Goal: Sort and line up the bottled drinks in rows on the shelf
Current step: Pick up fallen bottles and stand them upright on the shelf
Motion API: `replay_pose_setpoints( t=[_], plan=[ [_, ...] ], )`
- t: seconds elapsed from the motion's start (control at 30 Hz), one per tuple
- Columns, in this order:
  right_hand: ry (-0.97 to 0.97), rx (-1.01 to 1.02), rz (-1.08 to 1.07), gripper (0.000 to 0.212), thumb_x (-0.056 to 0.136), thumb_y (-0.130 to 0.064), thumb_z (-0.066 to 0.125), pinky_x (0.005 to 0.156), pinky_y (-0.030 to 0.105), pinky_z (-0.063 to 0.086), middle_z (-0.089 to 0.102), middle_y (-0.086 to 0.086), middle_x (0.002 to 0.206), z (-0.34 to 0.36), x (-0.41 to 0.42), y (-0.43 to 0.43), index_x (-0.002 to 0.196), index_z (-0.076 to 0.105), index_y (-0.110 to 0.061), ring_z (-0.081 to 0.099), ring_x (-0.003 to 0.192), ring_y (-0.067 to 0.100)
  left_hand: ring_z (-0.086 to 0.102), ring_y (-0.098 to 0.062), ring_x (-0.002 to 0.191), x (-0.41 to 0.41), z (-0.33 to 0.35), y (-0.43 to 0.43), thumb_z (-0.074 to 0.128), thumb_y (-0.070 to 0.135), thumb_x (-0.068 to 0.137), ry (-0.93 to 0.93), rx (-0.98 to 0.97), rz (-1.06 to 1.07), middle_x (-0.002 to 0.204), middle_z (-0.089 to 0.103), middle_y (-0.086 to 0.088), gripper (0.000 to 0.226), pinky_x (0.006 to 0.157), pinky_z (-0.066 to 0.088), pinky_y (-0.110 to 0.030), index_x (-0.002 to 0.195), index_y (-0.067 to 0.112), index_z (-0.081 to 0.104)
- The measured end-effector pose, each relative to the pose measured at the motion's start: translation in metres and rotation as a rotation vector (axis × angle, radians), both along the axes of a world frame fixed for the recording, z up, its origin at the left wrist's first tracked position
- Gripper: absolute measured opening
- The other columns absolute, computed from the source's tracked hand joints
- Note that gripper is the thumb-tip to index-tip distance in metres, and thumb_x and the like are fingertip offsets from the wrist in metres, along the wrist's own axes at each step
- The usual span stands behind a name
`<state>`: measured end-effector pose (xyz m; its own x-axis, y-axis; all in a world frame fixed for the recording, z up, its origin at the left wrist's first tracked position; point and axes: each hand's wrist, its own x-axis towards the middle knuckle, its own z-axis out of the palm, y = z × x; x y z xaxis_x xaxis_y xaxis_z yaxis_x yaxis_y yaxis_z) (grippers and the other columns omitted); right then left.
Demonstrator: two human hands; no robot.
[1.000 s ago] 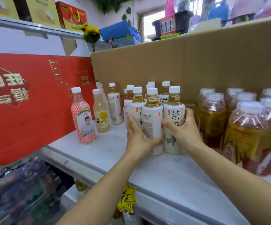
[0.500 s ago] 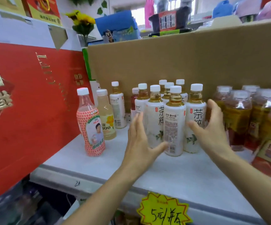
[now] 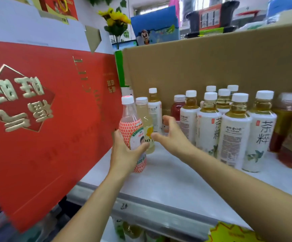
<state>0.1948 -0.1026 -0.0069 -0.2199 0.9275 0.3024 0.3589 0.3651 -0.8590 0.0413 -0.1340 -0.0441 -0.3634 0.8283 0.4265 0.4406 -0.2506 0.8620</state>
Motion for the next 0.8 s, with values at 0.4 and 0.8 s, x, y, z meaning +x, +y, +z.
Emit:
replay_pose_setpoints(
  t=[0.4, 0.8],
  plan=[
    [0.122, -0.043, -0.005, 0.051, 0.074, -0.026, 0.083, 0.096, 0.045, 0.053, 0.071, -0.007, 0.111, -0.027, -0.058, 0.07, 0.119, 0.061, -0.029, 0.065, 0.106, 0.012, 0.064, -0.008, 0.104, -0.033, -0.002, 0.012, 0.085, 0.017, 0.076, -0.08, -0.038, -0.183, 0.113, 0.063, 0.008, 0.068, 0.088, 0.053, -0.03, 0.125, 0.026, 0.039],
    [0.18, -0.11, -0.002, 0.054, 0.076, -0.023, 0.083, 0.079, 0.021, 0.045, 0.066, -0.014, 0.11, -0.028, 0.033, -0.022, 0.122, 0.054, -0.031, 0.061, 0.099, -0.001, 0.062, -0.006, 0.103, -0.003, -0.001, -0.017, 0.079, 0.019, 0.082, -0.239, -0.032, -0.284, 0.111, 0.064, 0.012, 0.055, 0.087, 0.051, -0.03, 0.123, 0.032, 0.045]
  ],
)
